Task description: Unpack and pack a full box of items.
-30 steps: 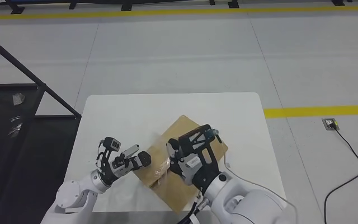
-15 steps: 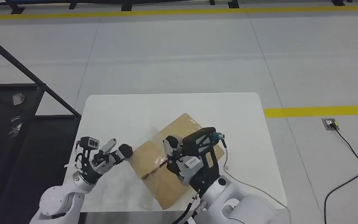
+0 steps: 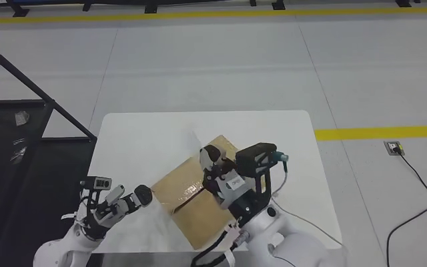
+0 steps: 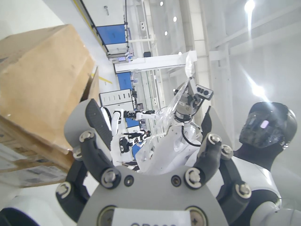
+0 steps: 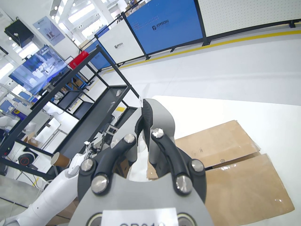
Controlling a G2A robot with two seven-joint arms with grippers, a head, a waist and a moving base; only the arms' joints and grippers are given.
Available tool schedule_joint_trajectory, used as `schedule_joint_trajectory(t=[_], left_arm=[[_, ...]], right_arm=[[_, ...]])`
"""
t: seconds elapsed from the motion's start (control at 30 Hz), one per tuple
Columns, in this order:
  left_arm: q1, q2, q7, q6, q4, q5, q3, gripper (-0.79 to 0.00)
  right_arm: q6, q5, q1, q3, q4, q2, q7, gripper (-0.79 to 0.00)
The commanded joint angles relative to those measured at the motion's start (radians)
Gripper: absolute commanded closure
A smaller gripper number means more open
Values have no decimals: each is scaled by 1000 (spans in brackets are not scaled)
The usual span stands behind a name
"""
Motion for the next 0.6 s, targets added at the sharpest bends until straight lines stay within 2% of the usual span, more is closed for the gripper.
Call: schedule_joint_trajectory(t=[0.0, 0.1, 0.17, 0.23, 0.43, 0.57], left_arm=[[20, -2, 63, -38, -32, 44, -11, -785], [46, -8, 210, -45, -87, 133, -13, -785], [61, -11, 313, -17, -118, 191, -24, -785], [68, -10, 366, 15, -124, 224, -42, -785], [68, -10, 367, 17, -126, 225, -41, -785], [80, -8, 299, 32, -188, 299, -12, -785]], right_arm=[[35, 28, -4, 4, -9, -1, -24, 0], [62, 31, -1, 8, -7, -1, -20, 0], [62, 31, -1, 8, -7, -1, -20, 0], [62, 31, -1, 8, -7, -1, -20, 0], [62, 59, -11, 20, 15, 0, -32, 0], [72, 140, -6, 61, 49, 1, -59, 0]])
